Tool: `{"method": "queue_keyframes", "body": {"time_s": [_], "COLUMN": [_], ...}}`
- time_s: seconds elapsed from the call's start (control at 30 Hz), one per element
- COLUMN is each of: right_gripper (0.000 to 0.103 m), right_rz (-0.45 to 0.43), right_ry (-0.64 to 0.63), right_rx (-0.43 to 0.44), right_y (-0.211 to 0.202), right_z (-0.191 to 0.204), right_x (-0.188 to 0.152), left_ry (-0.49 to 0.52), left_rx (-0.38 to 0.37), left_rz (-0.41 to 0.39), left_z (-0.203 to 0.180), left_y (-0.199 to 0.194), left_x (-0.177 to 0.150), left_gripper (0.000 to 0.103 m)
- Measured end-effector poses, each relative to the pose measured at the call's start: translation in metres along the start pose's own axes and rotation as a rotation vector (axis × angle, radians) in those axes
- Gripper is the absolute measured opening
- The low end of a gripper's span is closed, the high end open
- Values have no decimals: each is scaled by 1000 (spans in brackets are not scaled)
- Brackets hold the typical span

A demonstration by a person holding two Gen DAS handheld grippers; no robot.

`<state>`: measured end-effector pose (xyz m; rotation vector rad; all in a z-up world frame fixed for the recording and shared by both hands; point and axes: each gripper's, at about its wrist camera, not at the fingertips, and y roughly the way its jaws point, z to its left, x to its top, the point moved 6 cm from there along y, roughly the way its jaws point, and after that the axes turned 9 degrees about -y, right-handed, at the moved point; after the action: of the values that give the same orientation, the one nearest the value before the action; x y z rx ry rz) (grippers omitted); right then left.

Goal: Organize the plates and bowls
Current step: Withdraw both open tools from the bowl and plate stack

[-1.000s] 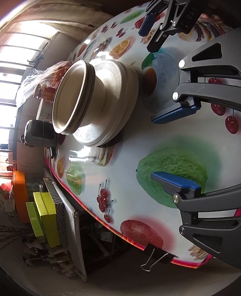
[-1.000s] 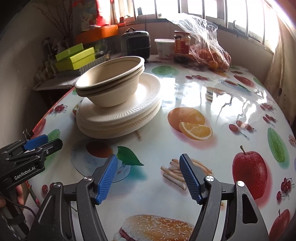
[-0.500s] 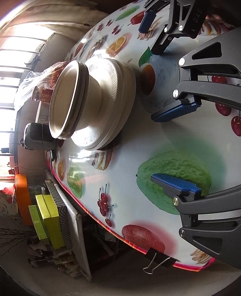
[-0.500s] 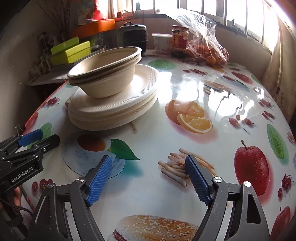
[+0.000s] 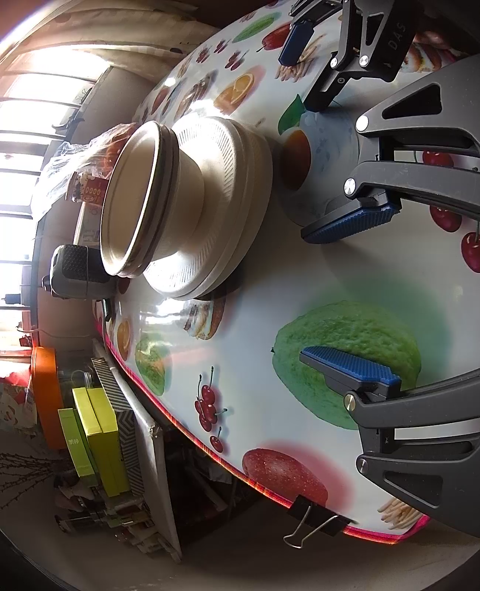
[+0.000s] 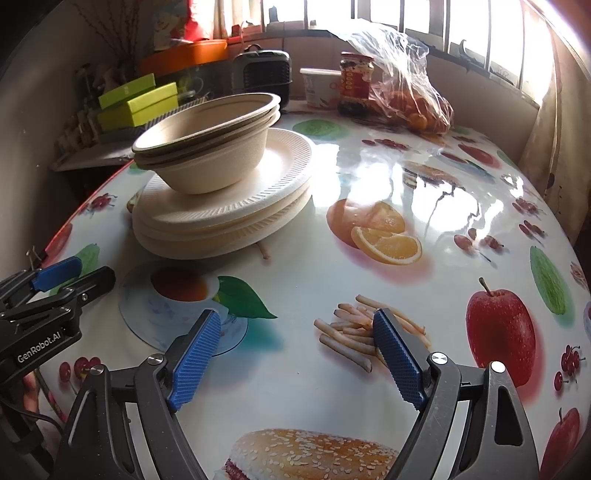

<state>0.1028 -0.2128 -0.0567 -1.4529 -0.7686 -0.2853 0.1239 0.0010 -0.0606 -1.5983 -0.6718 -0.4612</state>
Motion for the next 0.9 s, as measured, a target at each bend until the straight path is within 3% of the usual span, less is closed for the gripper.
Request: {"method": "queue_keyframes", "body": {"time_s": [0.9], "right_gripper": [86], "right_rz": [-2], "right_ry": [1], "right_rx": [1], "right_y": [0], "right_z": [0], "right_x": [0], "left_ry": [-15], "left_rx": [-6], "left_rz": [-4], "left_z": [2], "left_y": [1], "left_x": [2], "left_gripper": [59]}}
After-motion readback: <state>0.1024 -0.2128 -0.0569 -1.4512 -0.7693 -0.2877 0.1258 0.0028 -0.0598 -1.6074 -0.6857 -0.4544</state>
